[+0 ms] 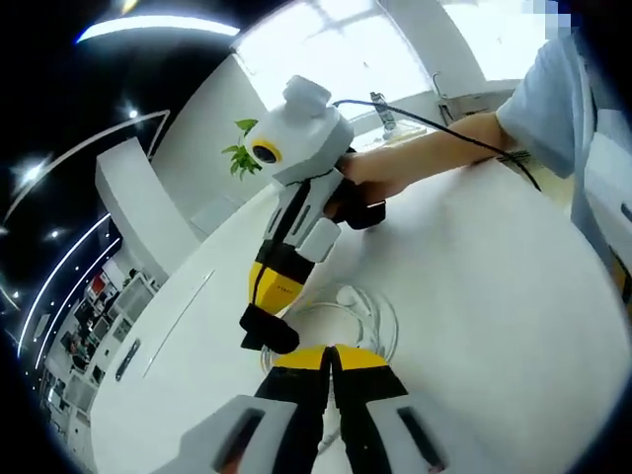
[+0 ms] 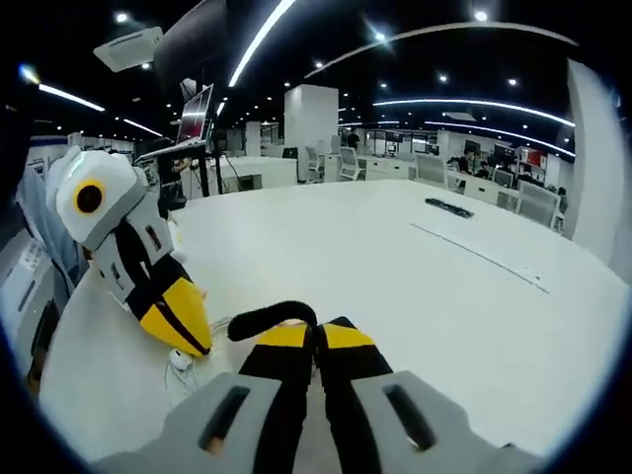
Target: Peel open the Velcro strap on the desktop, arrange the wired earphones neatly onto it, and close the Velcro strap to secure them.
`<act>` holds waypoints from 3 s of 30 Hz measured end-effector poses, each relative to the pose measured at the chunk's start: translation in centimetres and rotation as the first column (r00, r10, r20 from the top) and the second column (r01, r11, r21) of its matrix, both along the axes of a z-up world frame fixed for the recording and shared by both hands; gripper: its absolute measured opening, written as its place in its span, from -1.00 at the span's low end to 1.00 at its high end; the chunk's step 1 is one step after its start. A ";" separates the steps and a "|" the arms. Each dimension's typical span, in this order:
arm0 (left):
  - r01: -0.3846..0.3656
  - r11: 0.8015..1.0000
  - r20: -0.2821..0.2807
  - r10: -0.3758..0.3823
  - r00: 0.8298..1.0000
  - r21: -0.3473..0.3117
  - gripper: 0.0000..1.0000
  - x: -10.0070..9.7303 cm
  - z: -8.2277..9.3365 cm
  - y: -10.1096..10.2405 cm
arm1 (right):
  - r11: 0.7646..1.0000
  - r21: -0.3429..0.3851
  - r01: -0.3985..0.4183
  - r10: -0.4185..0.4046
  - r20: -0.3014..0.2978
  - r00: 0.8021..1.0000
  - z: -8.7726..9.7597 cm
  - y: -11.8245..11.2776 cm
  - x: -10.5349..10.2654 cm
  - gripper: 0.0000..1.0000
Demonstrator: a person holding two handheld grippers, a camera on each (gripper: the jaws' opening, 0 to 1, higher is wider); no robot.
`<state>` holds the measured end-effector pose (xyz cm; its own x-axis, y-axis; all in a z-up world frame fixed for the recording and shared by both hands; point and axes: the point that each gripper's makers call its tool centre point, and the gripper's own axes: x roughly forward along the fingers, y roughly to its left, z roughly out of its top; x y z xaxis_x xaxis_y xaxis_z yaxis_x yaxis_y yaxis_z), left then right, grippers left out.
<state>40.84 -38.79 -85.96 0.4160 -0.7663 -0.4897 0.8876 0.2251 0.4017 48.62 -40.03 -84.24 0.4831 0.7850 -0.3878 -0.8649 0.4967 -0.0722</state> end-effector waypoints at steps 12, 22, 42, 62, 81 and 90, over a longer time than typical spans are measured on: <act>0.007 1.000 0.003 -0.007 1.000 0.005 -0.89 -0.1 0.0 0.1 | 0.998 -0.059 -0.034 0.036 0.030 0.999 -1.0 0.0 1.4 -0.89; 0.008 1.000 0.009 -0.008 1.000 0.007 -0.89 0.0 -0.1 0.0 | 0.993 -0.100 -0.063 0.071 0.069 0.995 -1.7 -0.1 1.7 -0.91; 0.006 1.000 -0.004 -0.006 1.000 -0.008 -0.89 -0.1 -0.1 -0.1 | 0.994 -0.109 -0.022 0.038 0.154 0.987 -1.5 -0.4 3.0 -0.90; 0.007 0.988 -0.087 -0.020 0.996 -0.157 -0.89 -0.3 1.8 -0.6 | 0.984 -0.163 0.071 -0.021 0.291 0.957 -1.2 -0.9 4.5 -0.87; -0.221 0.844 -0.268 0.095 0.959 -0.489 -0.89 4.8 7.2 3.0 | 0.977 -0.058 0.205 -0.183 0.263 0.947 1.5 -3.9 6.0 -0.86; -0.347 0.772 -0.287 0.221 0.932 -0.532 -0.89 7.1 8.3 6.9 | 0.975 -0.003 0.222 -0.216 0.215 0.952 2.9 -4.1 5.6 -0.85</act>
<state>47.95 -31.88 -77.63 0.6023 -0.7917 -0.1017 0.7913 0.6090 -0.0545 54.23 -44.15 -81.33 0.7156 0.6410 -0.2774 -0.6982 0.6676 -0.2585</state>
